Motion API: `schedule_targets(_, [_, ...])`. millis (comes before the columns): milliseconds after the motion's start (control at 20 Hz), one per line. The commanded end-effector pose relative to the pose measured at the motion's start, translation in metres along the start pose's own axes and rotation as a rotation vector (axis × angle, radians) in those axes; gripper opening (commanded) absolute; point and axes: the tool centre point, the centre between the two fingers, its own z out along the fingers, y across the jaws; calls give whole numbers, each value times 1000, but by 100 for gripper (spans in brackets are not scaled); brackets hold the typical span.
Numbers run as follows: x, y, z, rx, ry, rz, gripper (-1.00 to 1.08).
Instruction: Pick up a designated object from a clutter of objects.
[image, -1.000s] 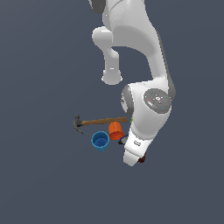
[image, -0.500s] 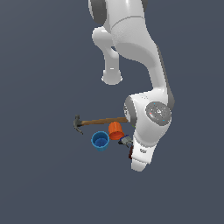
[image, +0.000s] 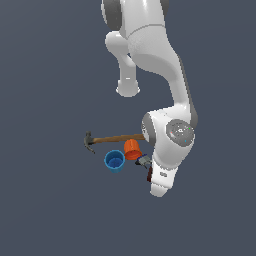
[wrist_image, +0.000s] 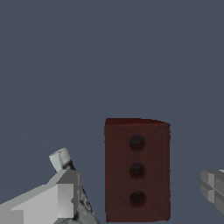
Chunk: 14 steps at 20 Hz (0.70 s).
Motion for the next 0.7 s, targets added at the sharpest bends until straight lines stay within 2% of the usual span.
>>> schedule_targets(0, [0, -1, 11, 1, 0, -2, 100])
schedule_targets(250, [0, -1, 37, 1, 0, -4, 100])
schedule_targets(500, [1, 0, 42, 1, 0, -5, 100])
schedule_targets(550, [1, 0, 42, 1, 0, -5, -100])
schedule_targets(650, [1, 0, 42, 1, 0, -5, -100])
